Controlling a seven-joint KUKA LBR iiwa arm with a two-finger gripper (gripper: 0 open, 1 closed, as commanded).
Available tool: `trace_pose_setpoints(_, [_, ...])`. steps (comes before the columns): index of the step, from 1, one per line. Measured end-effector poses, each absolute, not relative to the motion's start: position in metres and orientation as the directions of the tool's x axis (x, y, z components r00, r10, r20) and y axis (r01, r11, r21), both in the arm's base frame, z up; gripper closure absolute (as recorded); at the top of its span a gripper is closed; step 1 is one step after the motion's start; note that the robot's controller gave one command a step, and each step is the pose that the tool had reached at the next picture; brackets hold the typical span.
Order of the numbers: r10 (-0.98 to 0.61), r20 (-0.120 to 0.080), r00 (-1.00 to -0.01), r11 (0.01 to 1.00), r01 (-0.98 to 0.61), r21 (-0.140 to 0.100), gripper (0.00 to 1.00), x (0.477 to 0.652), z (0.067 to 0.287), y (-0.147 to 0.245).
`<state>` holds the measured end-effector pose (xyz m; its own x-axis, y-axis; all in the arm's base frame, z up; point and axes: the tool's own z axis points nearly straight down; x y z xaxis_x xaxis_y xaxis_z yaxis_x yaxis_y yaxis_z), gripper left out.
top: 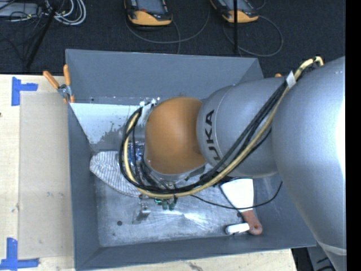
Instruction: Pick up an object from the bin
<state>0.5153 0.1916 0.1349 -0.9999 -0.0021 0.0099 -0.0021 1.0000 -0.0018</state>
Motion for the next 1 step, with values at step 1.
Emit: trace_pose_setpoints(1, [0.002,0.003,-1.000,1.000,0.002,0.000,0.00,0.5175,0.1386,0.1907])
